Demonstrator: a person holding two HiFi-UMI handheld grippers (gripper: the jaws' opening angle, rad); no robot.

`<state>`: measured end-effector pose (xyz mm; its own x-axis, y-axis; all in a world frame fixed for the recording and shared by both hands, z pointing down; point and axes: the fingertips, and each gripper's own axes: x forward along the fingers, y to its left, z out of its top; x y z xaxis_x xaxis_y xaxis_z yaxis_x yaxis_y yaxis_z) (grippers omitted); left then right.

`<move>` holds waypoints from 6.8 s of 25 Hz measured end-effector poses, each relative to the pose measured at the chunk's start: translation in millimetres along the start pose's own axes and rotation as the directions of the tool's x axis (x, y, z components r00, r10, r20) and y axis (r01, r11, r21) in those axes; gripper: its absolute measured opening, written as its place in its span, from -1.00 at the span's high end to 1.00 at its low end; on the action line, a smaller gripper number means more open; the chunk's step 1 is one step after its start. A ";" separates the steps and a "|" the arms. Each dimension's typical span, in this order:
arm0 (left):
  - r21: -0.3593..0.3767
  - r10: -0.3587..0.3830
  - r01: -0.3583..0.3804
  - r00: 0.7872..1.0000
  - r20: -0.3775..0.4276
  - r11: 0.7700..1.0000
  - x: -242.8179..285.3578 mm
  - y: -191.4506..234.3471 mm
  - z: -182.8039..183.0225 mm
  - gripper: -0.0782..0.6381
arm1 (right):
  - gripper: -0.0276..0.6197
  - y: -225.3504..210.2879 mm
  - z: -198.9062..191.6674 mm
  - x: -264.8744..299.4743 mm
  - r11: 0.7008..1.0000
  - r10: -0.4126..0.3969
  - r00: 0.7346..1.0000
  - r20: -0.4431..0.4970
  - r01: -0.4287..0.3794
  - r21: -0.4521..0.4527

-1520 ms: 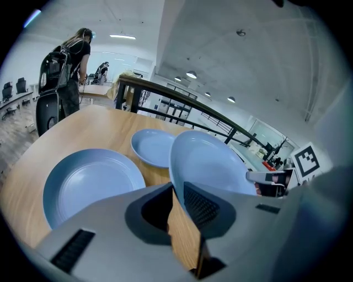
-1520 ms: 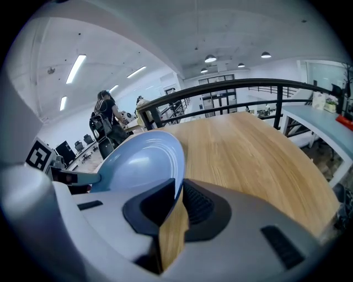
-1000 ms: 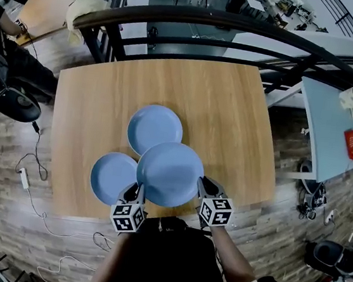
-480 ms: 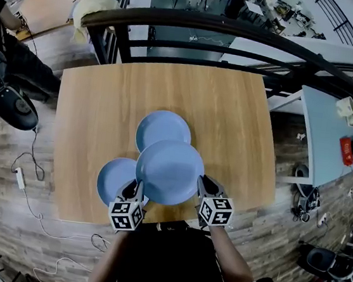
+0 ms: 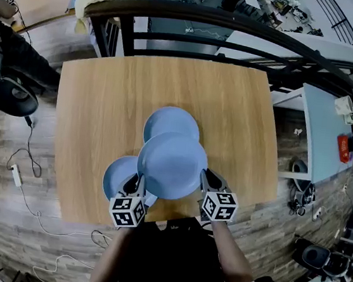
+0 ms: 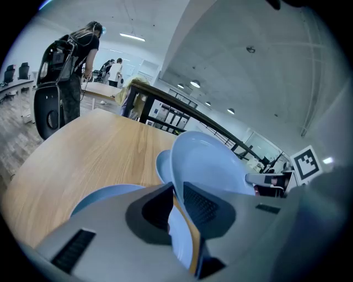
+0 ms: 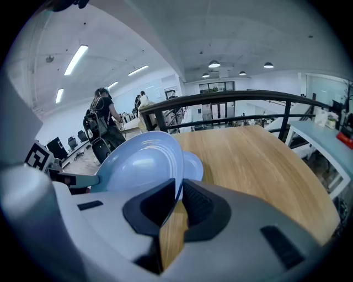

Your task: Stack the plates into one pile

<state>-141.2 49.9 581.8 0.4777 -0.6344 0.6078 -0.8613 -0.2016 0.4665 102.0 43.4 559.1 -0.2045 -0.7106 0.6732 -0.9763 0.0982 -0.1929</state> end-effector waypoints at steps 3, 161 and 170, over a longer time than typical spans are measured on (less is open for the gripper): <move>-0.013 0.007 -0.007 1.000 -0.008 1.000 -3.0 5.8 -1.7 0.58 | 0.74 6.1 0.5 4.2 1.000 0.008 1.000 -0.010 -0.008 -0.010; -0.047 0.322 -0.319 0.937 0.135 0.947 6.0 -55.4 19.1 0.72 | 0.79 -10.5 47.1 70.2 0.909 0.398 0.917 0.010 -0.393 -0.136; -0.018 0.287 -0.288 0.942 0.176 0.957 -46.0 -21.6 13.0 0.72 | 0.79 55.1 47.3 34.1 0.901 0.408 0.910 0.075 -0.389 -0.189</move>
<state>-146.9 73.7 535.4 0.1725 -0.7863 0.5933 -0.9591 0.0031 0.2830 44.5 -8.4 537.7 -0.5796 -0.6585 0.4802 -0.8139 0.4970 -0.3009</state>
